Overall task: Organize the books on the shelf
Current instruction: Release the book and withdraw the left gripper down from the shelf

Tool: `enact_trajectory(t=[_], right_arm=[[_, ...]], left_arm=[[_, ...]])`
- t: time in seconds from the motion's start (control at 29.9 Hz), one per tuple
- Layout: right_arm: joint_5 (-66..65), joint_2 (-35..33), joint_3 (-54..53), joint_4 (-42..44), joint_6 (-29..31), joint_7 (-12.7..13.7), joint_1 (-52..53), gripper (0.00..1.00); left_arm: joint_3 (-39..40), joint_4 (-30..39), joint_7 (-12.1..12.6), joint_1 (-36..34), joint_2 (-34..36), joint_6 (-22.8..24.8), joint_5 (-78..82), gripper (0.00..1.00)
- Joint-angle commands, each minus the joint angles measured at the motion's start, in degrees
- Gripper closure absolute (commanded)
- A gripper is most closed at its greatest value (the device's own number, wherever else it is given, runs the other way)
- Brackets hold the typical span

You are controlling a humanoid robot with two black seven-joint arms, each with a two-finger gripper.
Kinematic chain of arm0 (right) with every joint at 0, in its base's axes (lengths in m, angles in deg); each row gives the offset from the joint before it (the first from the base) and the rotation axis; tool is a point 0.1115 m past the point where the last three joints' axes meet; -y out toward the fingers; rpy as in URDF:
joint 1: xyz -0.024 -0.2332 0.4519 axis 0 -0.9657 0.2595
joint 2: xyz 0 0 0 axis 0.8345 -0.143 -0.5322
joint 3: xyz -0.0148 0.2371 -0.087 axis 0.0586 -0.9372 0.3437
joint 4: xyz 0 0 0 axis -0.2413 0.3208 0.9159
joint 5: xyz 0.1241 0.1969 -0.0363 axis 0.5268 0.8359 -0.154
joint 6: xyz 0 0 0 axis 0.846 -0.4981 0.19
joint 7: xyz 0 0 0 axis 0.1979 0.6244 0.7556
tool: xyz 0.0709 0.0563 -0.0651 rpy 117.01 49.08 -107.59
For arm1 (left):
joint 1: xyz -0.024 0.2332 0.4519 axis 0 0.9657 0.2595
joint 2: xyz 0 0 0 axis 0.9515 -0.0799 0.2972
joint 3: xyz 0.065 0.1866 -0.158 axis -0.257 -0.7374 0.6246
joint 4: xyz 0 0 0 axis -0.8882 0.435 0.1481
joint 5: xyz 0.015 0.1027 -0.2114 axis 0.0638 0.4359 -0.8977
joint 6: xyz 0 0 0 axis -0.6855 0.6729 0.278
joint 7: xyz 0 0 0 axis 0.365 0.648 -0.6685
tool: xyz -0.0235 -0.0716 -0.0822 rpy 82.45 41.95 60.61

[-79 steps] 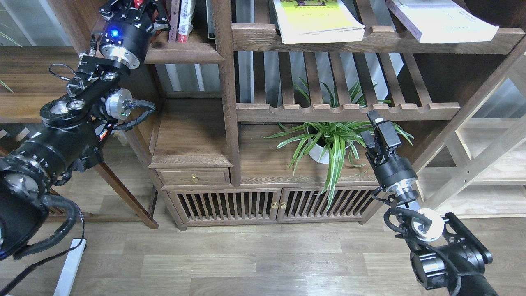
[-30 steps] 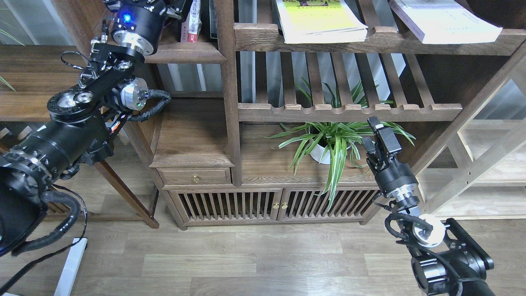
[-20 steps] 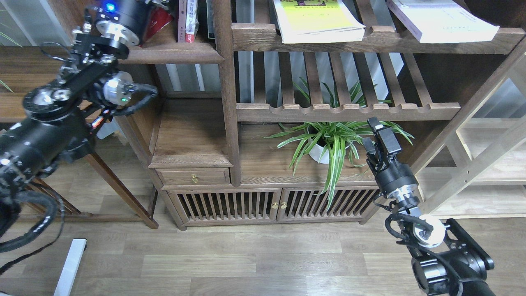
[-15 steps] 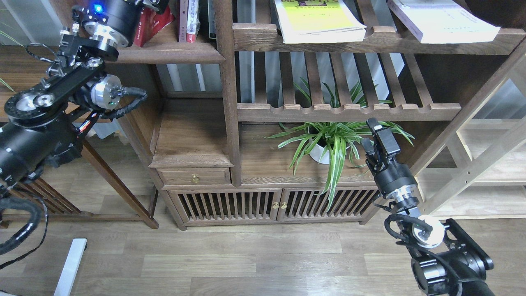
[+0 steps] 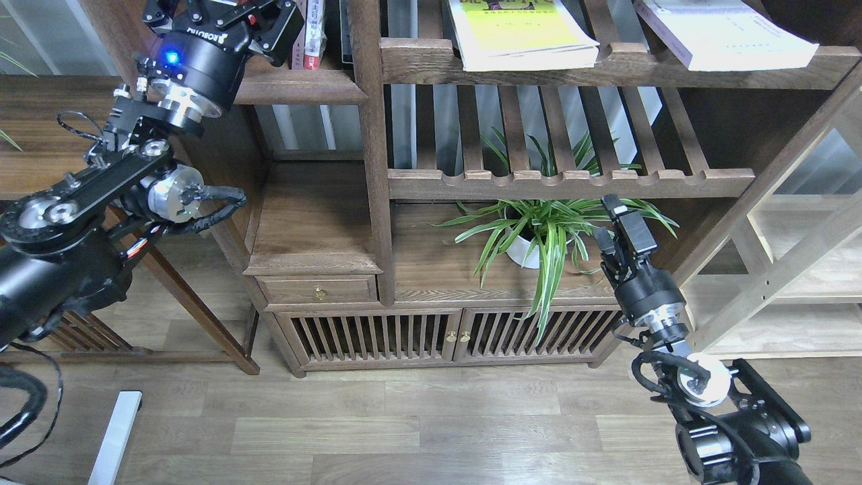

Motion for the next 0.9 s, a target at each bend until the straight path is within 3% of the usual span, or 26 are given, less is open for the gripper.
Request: enact_trajectory(t=[0.0,0.1,0.2,0.43,0.53,0.74,0.8,0.87], right_arm=[[0.09,-0.03,-0.32,0.00,0.00,0.00,-0.07,0.01],[0.09,0.06,-0.41,0.09,0.00,-0.09,0.02,0.01],[0.35,0.15,-1.54,0.09,0.00,-0.09,0.54,0.01],[0.53,0.50,-3.22,-0.26,0.00,-0.09,1.86,0.01],[0.61,0.32,-3.39,-0.35,0.00,-0.18,2.13,0.01],[0.61,0.23,-4.98,-0.70,0.00,-0.09,3.53,0.01],[0.70,-0.12,-5.85,-0.70,0.00,0.00,4.15,0.01],[0.70,-0.91,-6.29,-0.53,0.00,0.00,4.68,0.01]], left_arm=[[0.35,5.34,0.00,2.06,1.74,0.31,-0.13,0.01],[2.89,9.91,0.00,4.16,1.66,0.83,-0.30,0.01],[5.79,13.61,0.00,6.63,1.57,5.21,-1.79,0.01],[6.59,14.59,0.00,10.49,1.92,32.69,-12.33,0.01],[6.59,14.67,0.00,13.30,1.40,40.17,-13.66,0.01],[6.68,15.37,0.58,19.01,0.07,40.17,-18.56,0.01],[6.50,16.95,2.15,20.51,-0.19,40.17,-23.92,0.01],[6.50,18.27,5.31,21.31,-1.67,40.17,-31.37,0.01]])
